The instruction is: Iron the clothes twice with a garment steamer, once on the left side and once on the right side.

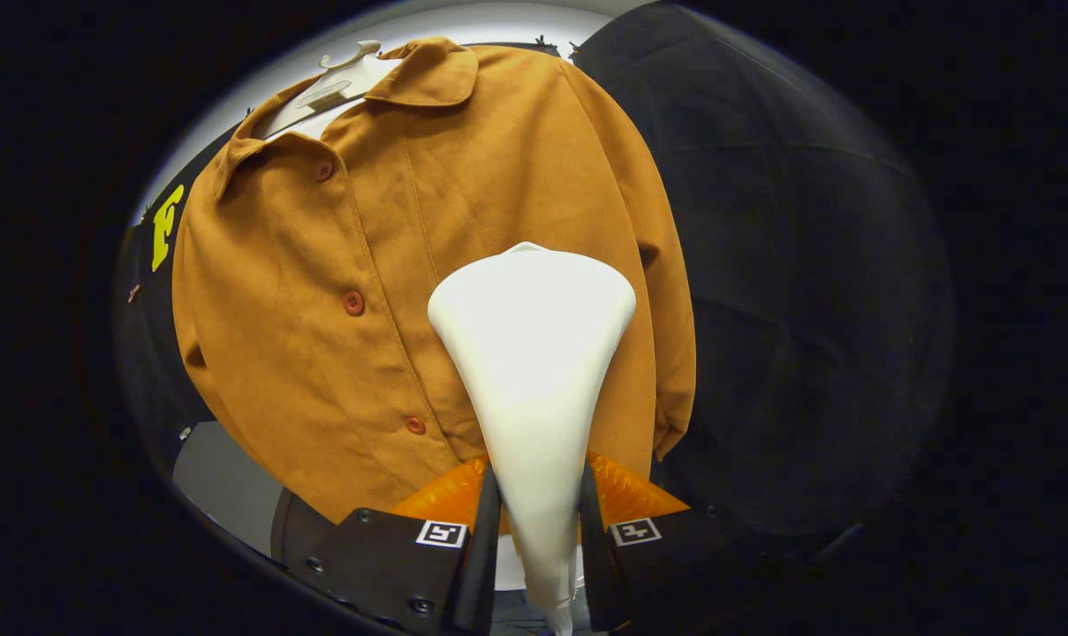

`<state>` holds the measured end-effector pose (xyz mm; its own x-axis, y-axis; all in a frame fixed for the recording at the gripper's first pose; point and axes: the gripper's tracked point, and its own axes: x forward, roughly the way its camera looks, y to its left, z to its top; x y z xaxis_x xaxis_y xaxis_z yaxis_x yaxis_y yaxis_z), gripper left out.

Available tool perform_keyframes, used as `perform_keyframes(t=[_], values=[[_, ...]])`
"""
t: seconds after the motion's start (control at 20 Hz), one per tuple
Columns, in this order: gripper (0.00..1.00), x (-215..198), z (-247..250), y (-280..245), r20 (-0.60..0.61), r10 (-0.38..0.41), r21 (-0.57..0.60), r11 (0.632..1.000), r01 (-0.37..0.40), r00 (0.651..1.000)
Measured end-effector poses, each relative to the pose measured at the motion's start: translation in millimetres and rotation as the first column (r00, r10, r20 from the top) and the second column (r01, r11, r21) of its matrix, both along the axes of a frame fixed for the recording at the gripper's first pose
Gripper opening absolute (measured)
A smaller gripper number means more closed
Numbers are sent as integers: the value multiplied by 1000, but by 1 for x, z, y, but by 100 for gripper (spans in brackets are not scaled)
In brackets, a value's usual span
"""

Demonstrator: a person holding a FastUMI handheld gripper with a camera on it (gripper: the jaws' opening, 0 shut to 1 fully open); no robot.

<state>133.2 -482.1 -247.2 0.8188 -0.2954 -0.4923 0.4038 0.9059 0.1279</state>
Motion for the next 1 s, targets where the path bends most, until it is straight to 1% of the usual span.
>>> perform_keyframes(t=[0.35,0.6,0.7,0.8,0.9,1.0], values=[[44,-14,-51,-4,-104,-40,22,999,43,994],[45,-32,-84,-6,-176,-89,79,991,105,980],[45,-38,-93,-9,-198,-106,77,989,123,975],[44,-46,-99,-8,-221,-120,68,988,138,968],[45,-55,-94,-6,-226,-133,68,986,152,965],[44,-60,-74,1,-186,-146,49,986,157,972]])
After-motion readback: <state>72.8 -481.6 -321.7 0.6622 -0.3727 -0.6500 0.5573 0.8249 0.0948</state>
